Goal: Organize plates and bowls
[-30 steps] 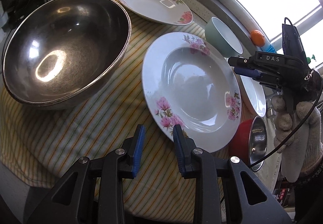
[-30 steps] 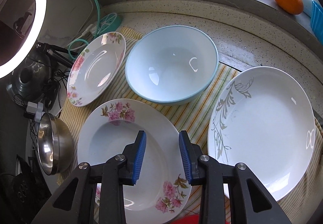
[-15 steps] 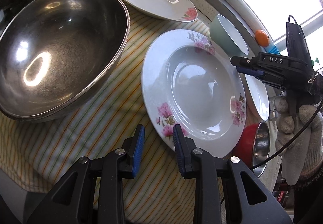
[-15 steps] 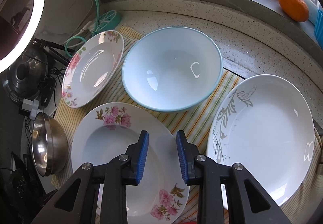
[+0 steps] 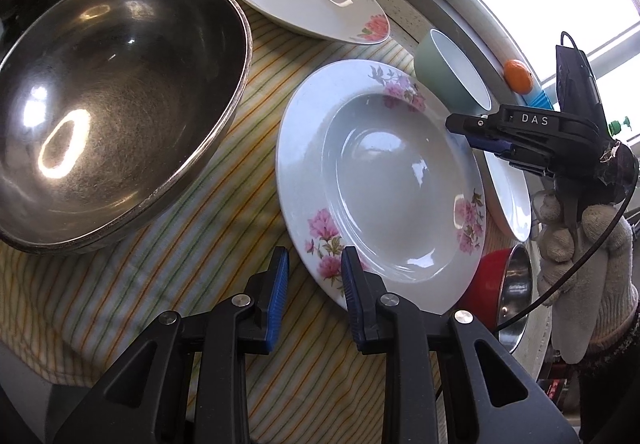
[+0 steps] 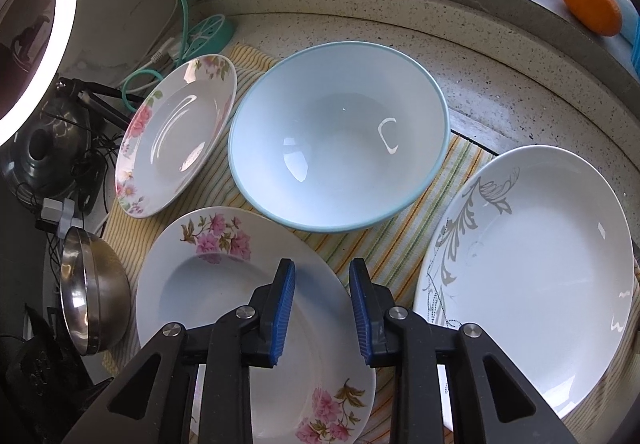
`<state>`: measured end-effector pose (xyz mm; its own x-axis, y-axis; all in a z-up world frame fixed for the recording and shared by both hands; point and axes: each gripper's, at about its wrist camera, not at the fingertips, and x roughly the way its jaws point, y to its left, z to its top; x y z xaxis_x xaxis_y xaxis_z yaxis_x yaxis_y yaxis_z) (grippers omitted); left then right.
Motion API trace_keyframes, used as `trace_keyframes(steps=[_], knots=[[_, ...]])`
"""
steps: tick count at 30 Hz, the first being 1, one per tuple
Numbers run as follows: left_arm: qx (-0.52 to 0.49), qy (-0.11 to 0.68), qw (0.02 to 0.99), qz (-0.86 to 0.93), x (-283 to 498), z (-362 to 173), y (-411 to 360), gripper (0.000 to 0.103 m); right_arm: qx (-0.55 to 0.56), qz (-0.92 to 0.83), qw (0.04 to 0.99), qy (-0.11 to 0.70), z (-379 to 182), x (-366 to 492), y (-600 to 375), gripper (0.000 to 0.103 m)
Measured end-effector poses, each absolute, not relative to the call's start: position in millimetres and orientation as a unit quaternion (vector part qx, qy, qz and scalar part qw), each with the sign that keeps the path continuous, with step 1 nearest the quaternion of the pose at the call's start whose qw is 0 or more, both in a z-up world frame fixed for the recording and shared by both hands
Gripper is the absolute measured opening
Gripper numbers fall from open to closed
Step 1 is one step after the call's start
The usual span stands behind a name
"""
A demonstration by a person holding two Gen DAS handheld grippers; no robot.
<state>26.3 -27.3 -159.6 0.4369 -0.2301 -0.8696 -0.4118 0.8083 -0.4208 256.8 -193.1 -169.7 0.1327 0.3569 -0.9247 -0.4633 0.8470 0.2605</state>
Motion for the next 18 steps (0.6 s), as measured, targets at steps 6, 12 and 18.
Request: trace_keyframes(steps=[6,12,18], knots=[[-0.318,0.523,0.789,0.056,25.3,-160.2,-23.9,0.023,-0.050,0.273,0.752,0.598,-169.4,256.2,-191.4,0.025],[-0.320,0.520,0.790,0.055,26.0,-160.0,-23.5,0.019,-0.052,0.274,0.751,0.598,-169.2,255.7,-190.0,0.025],[-0.316,0.521,0.791,0.054,27.3,-158.1,-23.6,0.018,-0.050,0.277,0.749,0.599,-170.3,256.5,-190.9,0.025]])
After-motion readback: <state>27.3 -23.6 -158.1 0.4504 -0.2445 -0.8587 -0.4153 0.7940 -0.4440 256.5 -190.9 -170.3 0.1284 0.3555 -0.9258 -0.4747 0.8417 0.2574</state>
